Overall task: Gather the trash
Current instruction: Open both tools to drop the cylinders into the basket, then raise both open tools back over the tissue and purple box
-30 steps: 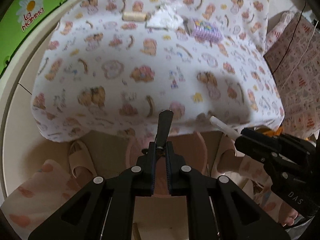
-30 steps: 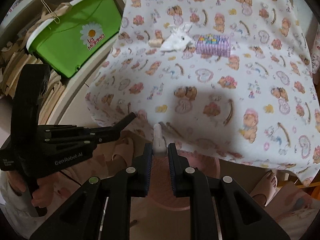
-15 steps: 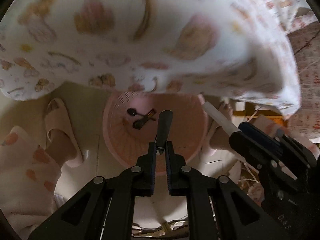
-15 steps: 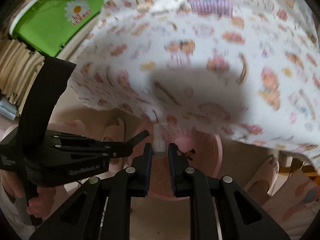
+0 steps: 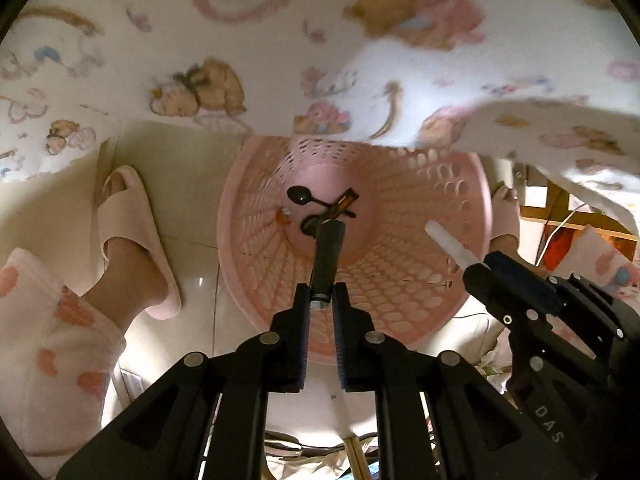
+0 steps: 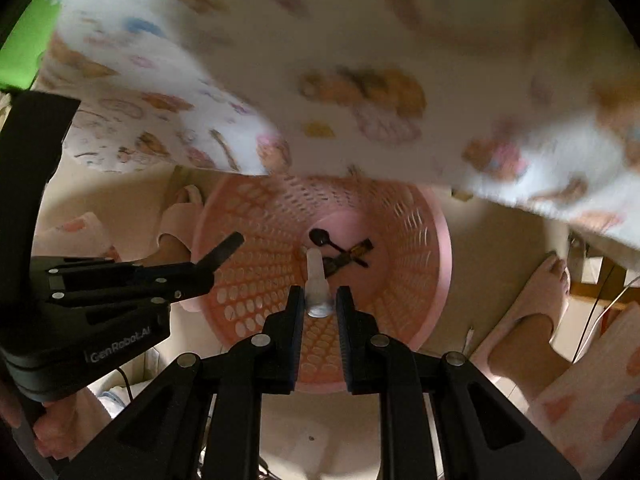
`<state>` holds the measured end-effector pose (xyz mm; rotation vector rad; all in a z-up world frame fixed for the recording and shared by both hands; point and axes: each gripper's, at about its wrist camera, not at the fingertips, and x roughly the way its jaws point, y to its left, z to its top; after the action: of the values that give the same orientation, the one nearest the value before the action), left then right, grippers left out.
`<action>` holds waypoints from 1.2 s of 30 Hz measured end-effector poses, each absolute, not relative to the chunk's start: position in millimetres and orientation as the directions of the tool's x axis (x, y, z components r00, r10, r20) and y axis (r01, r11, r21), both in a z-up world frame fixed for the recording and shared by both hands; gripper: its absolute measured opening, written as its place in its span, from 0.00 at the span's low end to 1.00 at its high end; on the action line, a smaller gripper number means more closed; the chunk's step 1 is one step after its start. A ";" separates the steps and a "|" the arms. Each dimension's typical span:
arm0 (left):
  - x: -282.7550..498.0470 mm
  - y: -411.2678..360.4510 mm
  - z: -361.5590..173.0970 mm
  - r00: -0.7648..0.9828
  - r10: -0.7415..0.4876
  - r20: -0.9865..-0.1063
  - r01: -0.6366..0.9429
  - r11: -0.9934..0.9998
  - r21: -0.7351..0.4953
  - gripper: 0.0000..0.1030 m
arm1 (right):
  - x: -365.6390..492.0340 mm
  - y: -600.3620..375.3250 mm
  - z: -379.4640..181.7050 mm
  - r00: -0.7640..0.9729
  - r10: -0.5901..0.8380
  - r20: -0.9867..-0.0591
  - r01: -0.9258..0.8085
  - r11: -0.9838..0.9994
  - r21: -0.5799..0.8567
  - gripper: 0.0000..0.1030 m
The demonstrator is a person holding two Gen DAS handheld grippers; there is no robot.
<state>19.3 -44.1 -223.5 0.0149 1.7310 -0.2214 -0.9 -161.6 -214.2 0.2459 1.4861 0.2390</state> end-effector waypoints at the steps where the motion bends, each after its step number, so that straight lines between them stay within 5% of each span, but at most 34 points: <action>1: 19.2 -43.8 -226.6 -0.180 -0.109 -0.978 0.134 0.982 -0.134 0.10 | -0.8 -161.8 -217.4 0.061 0.310 -0.949 0.000 0.951 0.311 0.17; 7: 17.3 -42.6 -230.6 -0.202 -0.107 -0.974 0.129 0.982 -0.135 0.13 | -1.4 -166.3 -222.5 0.051 0.296 -0.954 0.034 0.954 0.298 0.17; 9: 17.4 -42.2 -230.8 -0.203 -0.102 -0.974 0.130 0.983 -0.130 0.22 | -0.6 -168.9 -225.3 0.041 0.303 -0.952 0.049 0.951 0.305 0.18; 11: 16.3 -39.6 -230.5 -0.207 -0.092 -0.974 0.119 0.986 -0.119 0.46 | -1.0 -169.9 -229.1 0.026 0.305 -0.952 0.068 0.950 0.306 0.21; 16: 16.1 -33.6 -226.0 -0.209 -0.089 -0.974 0.108 0.988 -0.113 0.63 | -2.1 -173.5 -232.0 0.015 0.310 -0.950 0.096 0.946 0.310 0.29; 19: 16.6 -30.8 -218.4 -0.184 -0.078 -0.980 0.112 0.989 -0.099 0.65 | -2.8 -176.2 -229.6 0.021 0.306 -0.952 0.104 0.946 0.306 0.36; 21: 17.2 -29.4 -210.1 -0.158 -0.075 -0.985 0.118 0.989 -0.094 0.67 | -3.7 -177.2 -224.8 0.035 0.293 -0.955 0.108 0.949 0.295 0.50; 26: 20.5 -27.6 -183.0 -0.069 -0.065 -0.995 0.140 0.987 -0.074 0.78 | -1.7 -178.7 -206.4 0.094 0.215 -0.972 0.074 0.972 0.222 0.56; 36: 20.8 -17.3 -147.2 0.040 -0.054 -0.998 0.142 0.989 -0.048 0.79 | 0.5 -182.7 -168.5 0.209 0.147 -0.967 0.065 0.984 0.164 0.56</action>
<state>20.8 -17.3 -147.2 0.0701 1.5241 -0.1503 0.5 -182.7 -168.6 0.1827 1.3609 0.0571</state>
